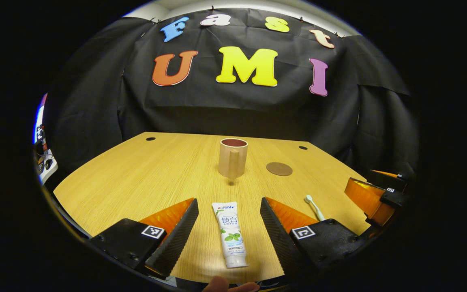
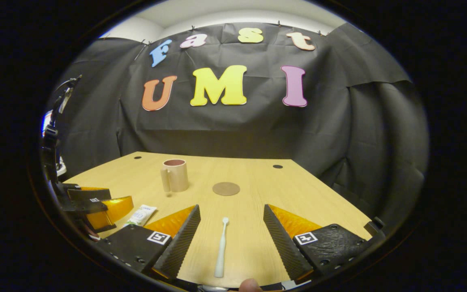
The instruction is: Put the toothbrush and toothpaste on the desktop into the cup, then pick up the cup and place it on the coaster on the desktop.
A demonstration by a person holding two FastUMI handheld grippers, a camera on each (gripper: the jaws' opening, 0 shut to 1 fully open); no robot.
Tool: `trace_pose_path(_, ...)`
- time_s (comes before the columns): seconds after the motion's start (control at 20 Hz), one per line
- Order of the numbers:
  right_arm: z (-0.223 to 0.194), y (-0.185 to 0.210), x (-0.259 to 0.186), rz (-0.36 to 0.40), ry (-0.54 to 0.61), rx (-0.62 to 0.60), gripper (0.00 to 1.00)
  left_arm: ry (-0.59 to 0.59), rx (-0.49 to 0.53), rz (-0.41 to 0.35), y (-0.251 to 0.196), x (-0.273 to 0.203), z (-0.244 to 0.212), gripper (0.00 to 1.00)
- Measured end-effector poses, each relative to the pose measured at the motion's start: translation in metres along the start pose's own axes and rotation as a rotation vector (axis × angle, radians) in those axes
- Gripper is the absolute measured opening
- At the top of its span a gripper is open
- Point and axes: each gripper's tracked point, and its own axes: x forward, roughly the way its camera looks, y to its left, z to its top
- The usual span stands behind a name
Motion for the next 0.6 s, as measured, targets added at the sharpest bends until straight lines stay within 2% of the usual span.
trace_pose_path(0.15, -0.006, -0.003, 0.005, -0.007, 0.019, -0.003, 0.92, 0.060, 0.029, 0.008, -0.001, 0.006, -0.013, 0.98)
trace_pose_path(0.3, -0.010, -0.004, 0.008, -0.010, 0.034, 0.001, 0.95, 0.106, 0.055, 0.019, -0.001, 0.014, -0.021, 0.98)
trace_pose_path(0.6, -0.019, -0.002, 0.015, -0.006, 0.063, -0.003, 0.95, 0.202, 0.029, 0.024, -0.003, 0.029, -0.042, 0.94)
